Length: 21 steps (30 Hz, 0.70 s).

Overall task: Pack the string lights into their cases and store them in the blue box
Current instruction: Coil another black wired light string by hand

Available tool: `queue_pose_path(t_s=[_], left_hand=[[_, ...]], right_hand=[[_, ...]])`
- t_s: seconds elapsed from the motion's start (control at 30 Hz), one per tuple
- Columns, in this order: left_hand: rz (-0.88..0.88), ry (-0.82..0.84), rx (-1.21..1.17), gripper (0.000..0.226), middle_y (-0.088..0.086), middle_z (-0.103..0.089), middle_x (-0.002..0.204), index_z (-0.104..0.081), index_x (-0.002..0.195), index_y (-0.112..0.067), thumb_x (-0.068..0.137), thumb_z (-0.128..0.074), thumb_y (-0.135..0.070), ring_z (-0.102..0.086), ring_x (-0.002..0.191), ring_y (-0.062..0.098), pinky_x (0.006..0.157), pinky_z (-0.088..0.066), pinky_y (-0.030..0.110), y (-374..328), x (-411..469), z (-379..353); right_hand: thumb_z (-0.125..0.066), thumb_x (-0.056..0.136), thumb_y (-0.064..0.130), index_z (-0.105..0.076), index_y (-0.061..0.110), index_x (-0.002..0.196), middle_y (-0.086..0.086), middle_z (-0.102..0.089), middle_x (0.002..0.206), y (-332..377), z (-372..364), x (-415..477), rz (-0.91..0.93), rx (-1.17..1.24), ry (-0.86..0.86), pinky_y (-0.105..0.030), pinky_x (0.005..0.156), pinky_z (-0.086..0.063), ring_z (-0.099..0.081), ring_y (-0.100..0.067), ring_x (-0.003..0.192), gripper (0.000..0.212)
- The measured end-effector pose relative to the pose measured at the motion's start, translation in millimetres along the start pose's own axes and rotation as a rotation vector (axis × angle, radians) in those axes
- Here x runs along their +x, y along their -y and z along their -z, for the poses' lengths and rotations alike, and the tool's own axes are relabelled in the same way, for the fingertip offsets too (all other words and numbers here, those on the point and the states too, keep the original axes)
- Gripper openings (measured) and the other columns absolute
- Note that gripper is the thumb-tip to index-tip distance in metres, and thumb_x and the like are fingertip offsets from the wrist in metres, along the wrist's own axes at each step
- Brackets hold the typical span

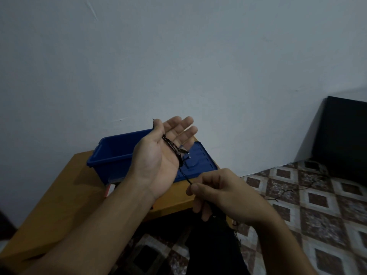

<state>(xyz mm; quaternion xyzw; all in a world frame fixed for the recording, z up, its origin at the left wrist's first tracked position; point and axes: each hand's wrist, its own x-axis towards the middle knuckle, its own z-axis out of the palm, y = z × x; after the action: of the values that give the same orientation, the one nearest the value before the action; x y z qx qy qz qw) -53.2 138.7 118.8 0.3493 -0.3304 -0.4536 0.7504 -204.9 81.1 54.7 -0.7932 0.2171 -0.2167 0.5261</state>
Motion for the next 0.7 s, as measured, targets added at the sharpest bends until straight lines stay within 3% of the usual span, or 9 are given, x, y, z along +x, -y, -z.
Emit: queue_pose_path(t_s=[0.13, 0.33, 0.47, 0.6, 0.7], left_hand=[[-0.075, -0.028, 0.101, 0.045, 0.007, -0.073, 0.118, -0.061, 0.109, -0.014, 0.108, -0.025, -0.041, -0.069, 0.111, 0.022, 0.096, -0.048, 0.037, 1, 1, -1], [-0.183, -0.098, 0.352, 0.042, 0.013, -0.075, 0.108, -0.062, 0.102, -0.006, 0.108, -0.031, -0.034, -0.071, 0.105, 0.025, 0.1, -0.05, 0.04, 8, -1, 0], [-0.176, -0.141, 0.237, 0.039, 0.013, -0.076, 0.099, -0.061, 0.097, -0.006, 0.108, -0.033, -0.031, -0.073, 0.097, 0.027, 0.096, -0.052, 0.041, 6, 2, 0], [-0.09, -0.164, -0.022, 0.038, 0.005, -0.074, 0.078, -0.059, 0.091, -0.01, 0.108, -0.033, -0.032, -0.074, 0.075, 0.019, 0.078, -0.057, 0.034, -2, 5, 1], [-0.088, -0.209, -0.015, 0.039, -0.001, -0.067, 0.067, -0.059, 0.088, -0.013, 0.107, -0.035, -0.036, -0.066, 0.061, 0.014, 0.06, -0.056, 0.028, -5, 6, 6]], right_hand=[[-0.058, 0.102, 0.028, -0.072, 0.01, 0.092, -0.009, -0.074, 0.075, 2, 0, -1, 0.026, -0.018, -0.008, -0.035, 0.062, -0.055, -0.069, -0.025, 0.061, 0.025], [-0.059, 0.1, 0.033, -0.069, 0.007, 0.079, -0.007, -0.065, 0.054, 5, 6, -8, 0.07, 0.041, -0.143, -0.022, 0.043, -0.041, -0.051, -0.019, 0.037, 0.035], [-0.059, 0.101, 0.033, -0.068, 0.006, 0.08, -0.008, -0.065, 0.056, 6, 4, -9, 0.047, -0.066, -0.035, -0.022, 0.042, -0.038, -0.047, -0.02, 0.039, 0.035], [-0.058, 0.101, 0.035, -0.068, 0.008, 0.081, -0.005, -0.066, 0.058, 9, 1, -8, 0.065, -0.126, 0.021, -0.022, 0.043, -0.037, -0.048, -0.017, 0.041, 0.035], [-0.057, 0.102, 0.035, -0.068, 0.01, 0.082, -0.004, -0.065, 0.059, 13, 0, -9, 0.085, -0.125, 0.038, -0.022, 0.042, -0.037, -0.048, -0.017, 0.042, 0.034]])
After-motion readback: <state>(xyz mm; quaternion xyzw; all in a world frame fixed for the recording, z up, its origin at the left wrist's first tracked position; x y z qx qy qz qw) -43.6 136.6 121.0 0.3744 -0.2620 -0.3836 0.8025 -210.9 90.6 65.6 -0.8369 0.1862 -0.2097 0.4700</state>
